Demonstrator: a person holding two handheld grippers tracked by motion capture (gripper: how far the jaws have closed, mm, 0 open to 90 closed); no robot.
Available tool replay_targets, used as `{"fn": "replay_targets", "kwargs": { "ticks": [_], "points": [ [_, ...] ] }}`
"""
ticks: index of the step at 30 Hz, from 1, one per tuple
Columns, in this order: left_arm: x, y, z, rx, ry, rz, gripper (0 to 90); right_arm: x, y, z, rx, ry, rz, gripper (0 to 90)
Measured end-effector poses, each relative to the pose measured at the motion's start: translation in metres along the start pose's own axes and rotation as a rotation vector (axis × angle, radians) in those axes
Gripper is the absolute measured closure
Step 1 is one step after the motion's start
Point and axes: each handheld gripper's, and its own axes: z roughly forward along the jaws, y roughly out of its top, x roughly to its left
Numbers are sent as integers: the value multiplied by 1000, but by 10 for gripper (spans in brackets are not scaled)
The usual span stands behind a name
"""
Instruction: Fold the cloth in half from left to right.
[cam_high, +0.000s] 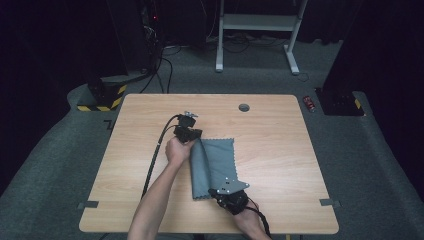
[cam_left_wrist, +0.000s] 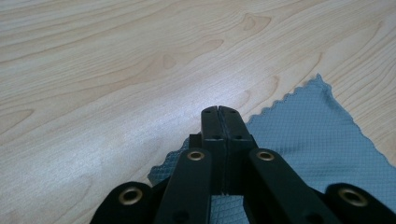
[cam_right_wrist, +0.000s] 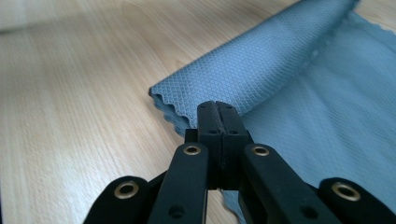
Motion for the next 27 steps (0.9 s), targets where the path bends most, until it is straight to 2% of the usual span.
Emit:
{"fn": "replay_targets", "kwargs": {
  "ticks": [3, 5, 7, 10, 15, 18, 23, 27],
  "points": [
    [-3, 3, 1, -5, -8, -1, 898, -3, -3, -3, 2, -10, 7, 900],
    [-10, 7, 3, -3, -12, 24, 899, -6, -5, -8, 3, -20, 10, 900],
    [-12, 8, 3, -4, -16, 28, 899, -6, -5, -9, 2, -22, 12, 900],
    [-19, 12, 7, -14, -43, 26, 899, -6, -9, -13, 4, -25, 16, 900],
    [-26, 15, 12, -9, -49, 36, 898, -9, -15, -18, 3, -35, 34, 900],
    [-31, 18, 15, -1, -41, 60, 898, -11, -20, -23, 1, -47, 50, 900],
    [-43, 25, 18, -6, -57, 85, 897, -13, -25, -30, -3, -61, 65, 900],
    [-48, 28, 20, -12, -64, 87, 897, -15, -26, -37, -15, -71, 72, 900]
  ]
}}
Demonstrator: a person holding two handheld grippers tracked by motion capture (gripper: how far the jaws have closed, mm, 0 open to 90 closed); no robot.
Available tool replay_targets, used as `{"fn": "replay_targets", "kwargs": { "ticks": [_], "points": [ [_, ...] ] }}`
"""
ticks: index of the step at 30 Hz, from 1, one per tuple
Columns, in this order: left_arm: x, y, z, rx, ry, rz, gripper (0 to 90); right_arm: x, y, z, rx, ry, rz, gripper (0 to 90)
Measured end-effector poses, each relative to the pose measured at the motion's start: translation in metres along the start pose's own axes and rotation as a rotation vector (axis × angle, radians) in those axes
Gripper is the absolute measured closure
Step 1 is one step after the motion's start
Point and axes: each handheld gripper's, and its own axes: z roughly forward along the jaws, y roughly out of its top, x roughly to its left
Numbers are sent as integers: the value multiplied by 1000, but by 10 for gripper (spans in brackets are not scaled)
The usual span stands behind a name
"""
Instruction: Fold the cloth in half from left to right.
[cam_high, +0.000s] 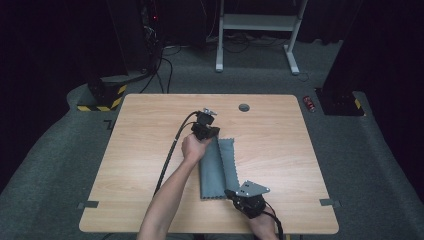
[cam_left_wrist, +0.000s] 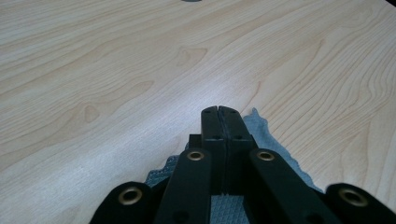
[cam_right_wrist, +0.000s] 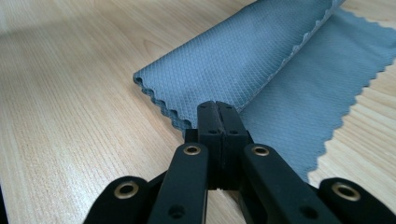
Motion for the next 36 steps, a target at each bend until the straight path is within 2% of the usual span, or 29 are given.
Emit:
{"fn": "replay_targets", "kwargs": {
  "ticks": [15, 27, 30, 36],
  "points": [
    [-6, 3, 13, 7, -9, -8, 896, -10, -7, -7, 7, -27, 31, 900],
    [-19, 5, 31, 45, -26, 24, 895, -12, -15, -10, 21, -30, 50, 900],
    [-22, 6, 36, 55, -20, 44, 895, -14, -18, -11, 34, -33, 54, 899],
    [-28, 6, 44, 69, -21, 54, 891, -18, -22, -13, 44, -34, 61, 900]
  ]
}}
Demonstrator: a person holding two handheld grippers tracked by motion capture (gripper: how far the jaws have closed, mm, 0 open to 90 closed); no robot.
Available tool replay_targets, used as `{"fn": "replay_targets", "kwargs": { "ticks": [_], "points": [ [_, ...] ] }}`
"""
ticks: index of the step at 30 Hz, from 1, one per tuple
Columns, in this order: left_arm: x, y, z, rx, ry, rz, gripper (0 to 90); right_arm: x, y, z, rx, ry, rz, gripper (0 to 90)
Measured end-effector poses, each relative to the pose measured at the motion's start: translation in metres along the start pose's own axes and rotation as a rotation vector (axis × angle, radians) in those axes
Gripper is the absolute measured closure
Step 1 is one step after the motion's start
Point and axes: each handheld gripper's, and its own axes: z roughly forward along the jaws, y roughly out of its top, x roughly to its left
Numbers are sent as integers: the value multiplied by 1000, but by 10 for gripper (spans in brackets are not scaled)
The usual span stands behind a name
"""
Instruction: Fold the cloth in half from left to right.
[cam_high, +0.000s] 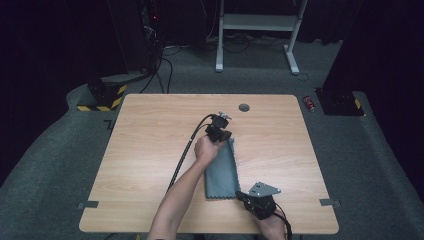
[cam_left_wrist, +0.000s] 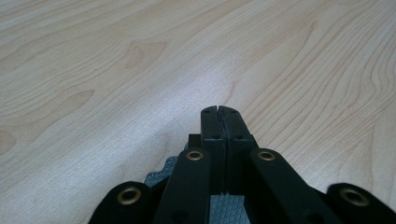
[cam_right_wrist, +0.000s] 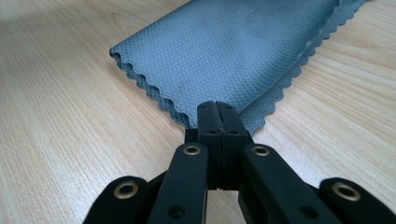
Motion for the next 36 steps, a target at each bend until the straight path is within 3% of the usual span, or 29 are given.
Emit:
{"fn": "replay_targets", "kwargs": {
  "ticks": [5, 9, 12, 18, 20, 22, 24, 25, 26, 28, 30, 31, 32, 33, 36],
  "points": [
    [0, -2, 4, 13, 6, -3, 867, 0, 0, 2, 9, 5, 0, 898],
    [1, -3, 4, 17, 14, -25, 709, -4, 0, 2, 25, 8, 7, 885],
    [2, -7, -5, -14, 41, -34, 595, -11, 1, 1, 23, 7, 31, 789],
    [11, -19, -30, -30, 71, -51, 522, -23, 9, -7, 3, -9, 50, 740],
    [13, -34, -47, -40, 65, -60, 513, -28, 15, -8, -1, -12, 54, 730],
    [12, -40, -52, -40, 63, -59, 503, -27, 17, -6, 2, -8, 49, 724],
    [7, -61, -67, -39, 51, -54, 496, -19, 21, 3, 33, 9, -1, 700],
    [7, -61, -67, -39, 51, -54, 491, -19, 21, 3, 33, 9, -1, 700],
    [2, -75, -76, -32, 57, -36, 487, -14, 22, 9, 58, 3, -35, 688],
    [-6, -89, -84, -28, 56, -22, 478, -12, 21, 12, 70, 3, -44, 682],
    [-11, -96, -87, -30, 51, -18, 471, -13, 20, 13, 74, 7, -44, 679],
    [-21, -109, -91, -24, 45, 2, 465, -15, 18, 15, 87, 6, -46, 668],
    [-21, -109, -91, -24, 45, 2, 459, -15, 18, 15, 87, 6, -46, 668],
    [-29, -120, -92, -13, 46, 22, 457, -16, 16, 16, 101, -2, -53, 657],
    [-35, -133, -91, 12, 78, 56, 450, -19, 16, 15, 104, -3, -53, 648]
  ]
}}
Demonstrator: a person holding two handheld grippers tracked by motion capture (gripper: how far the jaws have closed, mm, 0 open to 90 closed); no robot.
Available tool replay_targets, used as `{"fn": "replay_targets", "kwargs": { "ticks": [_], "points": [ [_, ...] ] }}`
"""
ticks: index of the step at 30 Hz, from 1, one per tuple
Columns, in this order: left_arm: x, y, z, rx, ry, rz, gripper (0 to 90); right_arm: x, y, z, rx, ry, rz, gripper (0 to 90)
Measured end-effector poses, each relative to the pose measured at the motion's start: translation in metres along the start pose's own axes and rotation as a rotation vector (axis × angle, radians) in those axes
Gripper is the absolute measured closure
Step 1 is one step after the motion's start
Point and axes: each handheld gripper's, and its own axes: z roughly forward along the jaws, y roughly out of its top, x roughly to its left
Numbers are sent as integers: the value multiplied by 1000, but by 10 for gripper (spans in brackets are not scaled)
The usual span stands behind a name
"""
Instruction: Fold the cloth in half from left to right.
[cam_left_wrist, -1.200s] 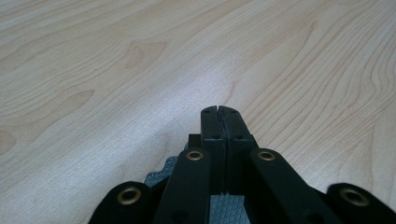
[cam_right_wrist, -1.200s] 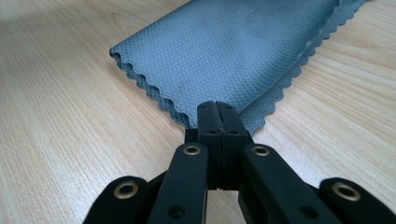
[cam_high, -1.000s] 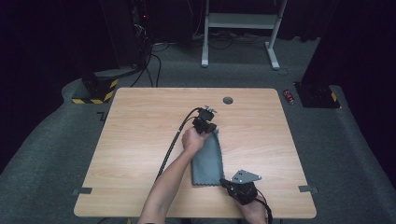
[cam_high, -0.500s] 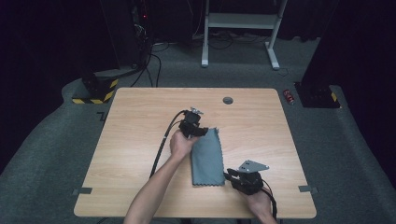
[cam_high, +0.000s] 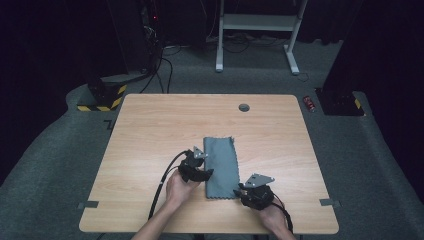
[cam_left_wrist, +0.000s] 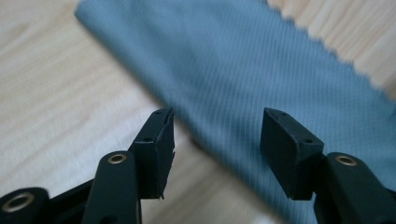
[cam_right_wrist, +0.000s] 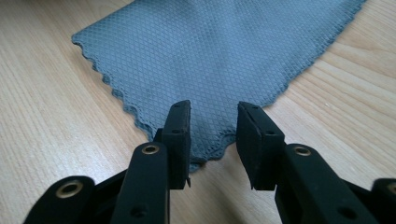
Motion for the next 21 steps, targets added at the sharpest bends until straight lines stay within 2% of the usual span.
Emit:
{"fn": "replay_targets", "kwargs": {
  "ticks": [3, 5, 10, 11, 13, 17, 18, 19, 21],
  "points": [
    [-2, -9, 0, 12, 18, 2, 448, -2, 0, 0, 1, 6, 3, 644],
    [-1, -13, -2, 2, 25, -1, 444, -2, 0, 0, 2, 7, -3, 642],
    [-2, -19, -8, 4, 47, 15, 444, -3, 0, 0, 7, 13, -4, 643],
    [-4, -21, -12, -4, 37, 0, 445, -4, -1, -1, 4, 16, -2, 643],
    [-8, -23, -17, -34, -11, -28, 449, -4, -1, -1, 3, 19, 0, 643],
    [-22, -24, -23, -47, -69, -23, 445, -4, -1, -1, 3, 19, 4, 643],
    [-22, -24, -23, -47, -69, -23, 442, -4, -1, -1, 3, 19, 4, 643],
    [-26, -25, -22, -39, -71, -6, 442, -4, -1, -1, 4, 20, 5, 642],
    [-32, -30, -20, -8, -44, 24, 440, -5, -1, -1, 4, 22, 7, 636]
  ]
}}
